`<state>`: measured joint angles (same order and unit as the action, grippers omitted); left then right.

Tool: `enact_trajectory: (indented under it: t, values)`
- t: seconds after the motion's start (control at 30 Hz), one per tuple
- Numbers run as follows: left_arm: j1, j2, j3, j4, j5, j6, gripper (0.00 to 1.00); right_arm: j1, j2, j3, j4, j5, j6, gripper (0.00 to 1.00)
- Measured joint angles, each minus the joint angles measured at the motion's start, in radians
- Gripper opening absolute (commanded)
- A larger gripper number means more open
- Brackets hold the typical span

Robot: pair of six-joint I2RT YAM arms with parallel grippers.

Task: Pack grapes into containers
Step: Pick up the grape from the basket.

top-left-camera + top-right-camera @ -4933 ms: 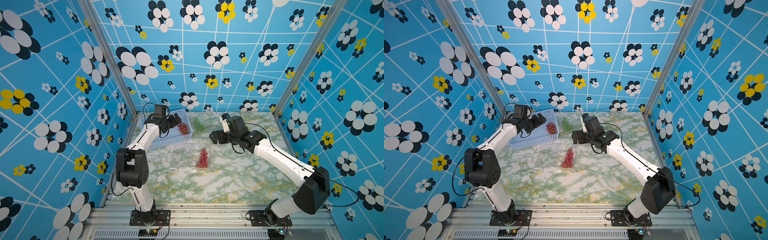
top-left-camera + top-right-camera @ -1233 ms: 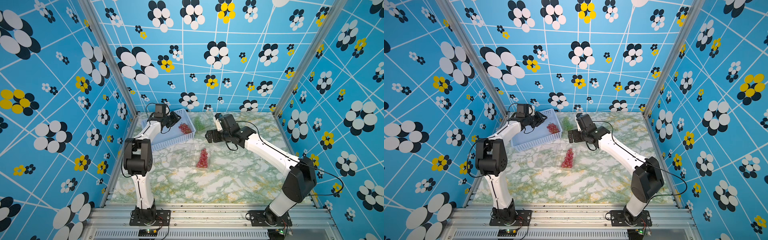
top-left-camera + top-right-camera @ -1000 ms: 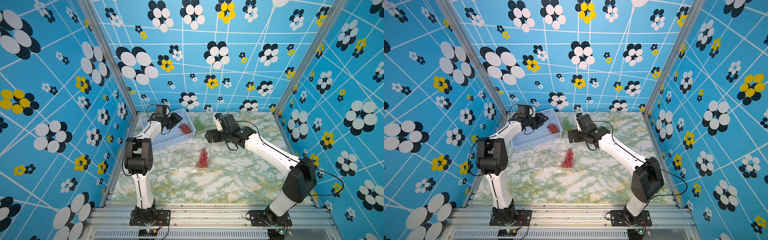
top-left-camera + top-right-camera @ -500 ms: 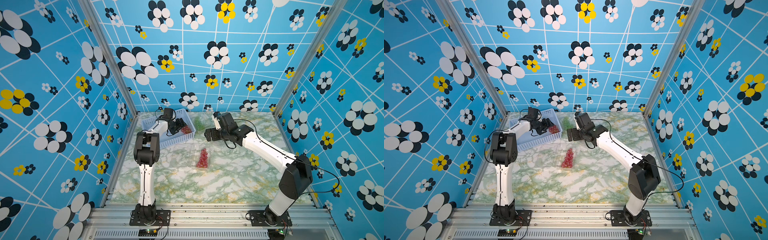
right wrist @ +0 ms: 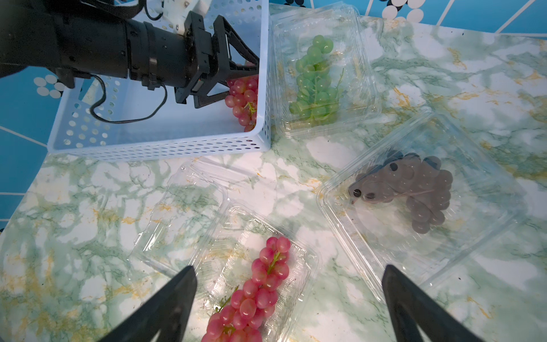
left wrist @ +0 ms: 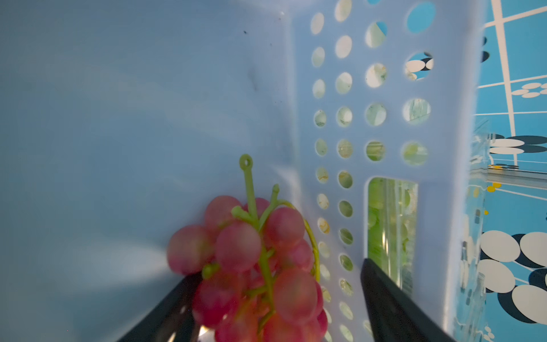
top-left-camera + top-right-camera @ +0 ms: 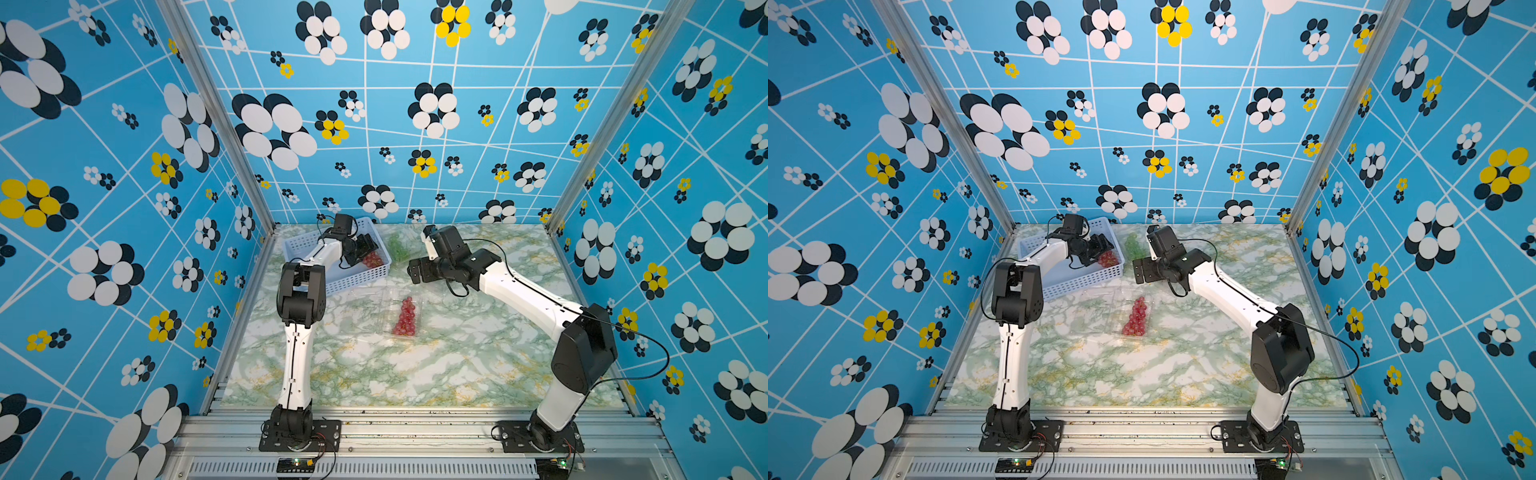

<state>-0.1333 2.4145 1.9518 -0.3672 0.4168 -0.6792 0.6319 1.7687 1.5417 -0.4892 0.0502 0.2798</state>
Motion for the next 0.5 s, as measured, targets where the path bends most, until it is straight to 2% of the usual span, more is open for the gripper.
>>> enact_trajectory:
  t: [0.17,0.2,0.33,0.5]
  values:
    - [0.0,0.017,0.0,0.013,0.014,-0.01,0.46,-0.018,0.0,-0.001,0.012,0.001,0.001,0.99]
    - [0.0,0.019,0.0,0.016,0.018,-0.01,0.44,-0.02,0.0,-0.003,0.016,0.001,0.001,0.99]
    - [-0.001,0.026,0.0,0.029,0.035,-0.014,0.29,-0.022,0.0,-0.011,0.026,0.001,0.001,0.99]
    - [0.0,0.024,-0.015,0.062,0.055,-0.019,0.27,-0.022,0.0,-0.011,0.029,0.001,0.002,0.99]
